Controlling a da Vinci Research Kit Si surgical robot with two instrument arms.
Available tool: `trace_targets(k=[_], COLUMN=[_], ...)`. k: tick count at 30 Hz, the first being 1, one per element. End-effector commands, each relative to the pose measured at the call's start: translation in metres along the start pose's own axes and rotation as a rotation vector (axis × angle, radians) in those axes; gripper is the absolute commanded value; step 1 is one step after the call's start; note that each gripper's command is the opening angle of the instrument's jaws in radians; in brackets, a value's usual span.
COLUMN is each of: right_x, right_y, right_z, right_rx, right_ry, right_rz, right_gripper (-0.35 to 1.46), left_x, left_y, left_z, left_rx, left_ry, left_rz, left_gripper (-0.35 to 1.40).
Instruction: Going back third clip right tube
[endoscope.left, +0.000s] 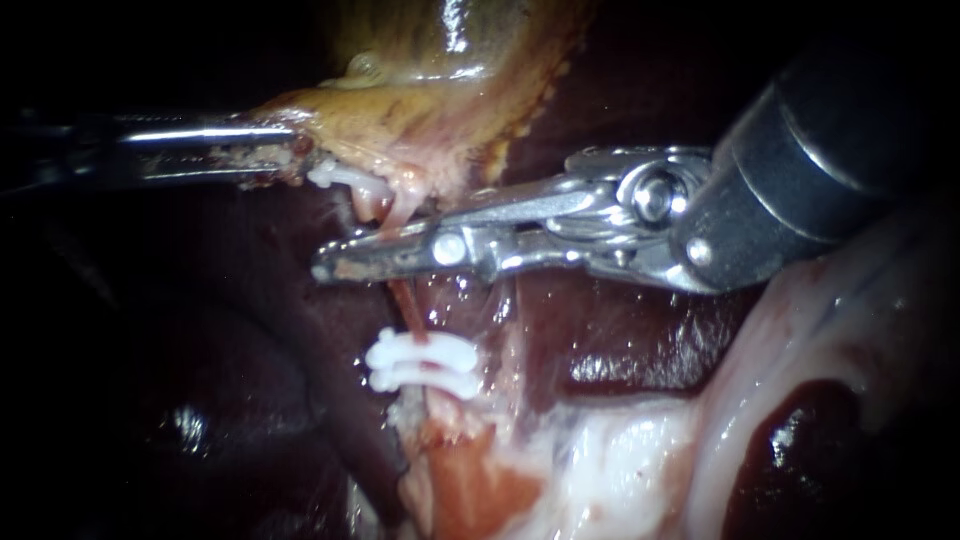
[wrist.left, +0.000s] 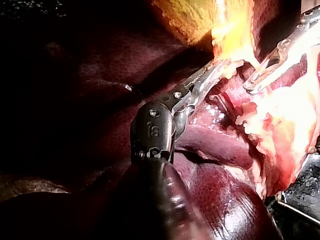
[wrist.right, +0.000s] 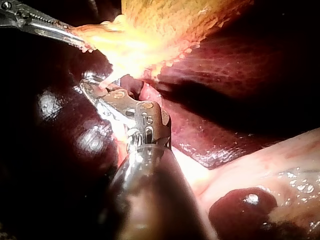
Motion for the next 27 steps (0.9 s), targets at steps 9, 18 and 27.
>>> trace_targets(k=[9,18,27], right_x=[0.0,-0.0006,-0.0019], right_y=[0.0003,0.002,0.0048], right_z=[0.0009,0.0017,0.0026], right_rx=[0.048,0.046,0.028], right_ry=[0.047,0.054,0.05], right_rz=[0.003,-0.039,-0.193], right_gripper=[0.37,0.46,0.49], left_x=[0.0,0.0,0.0], left_y=[0.0,0.0,0.0], left_z=[0.0,0.0,0.0], left_rx=[0.0,0.0,-0.001], left_ry=[0.0,0.0,0.0], left_rz=[0.0,0.0,0.0], left_gripper=[-0.35,-0.35,-0.35])
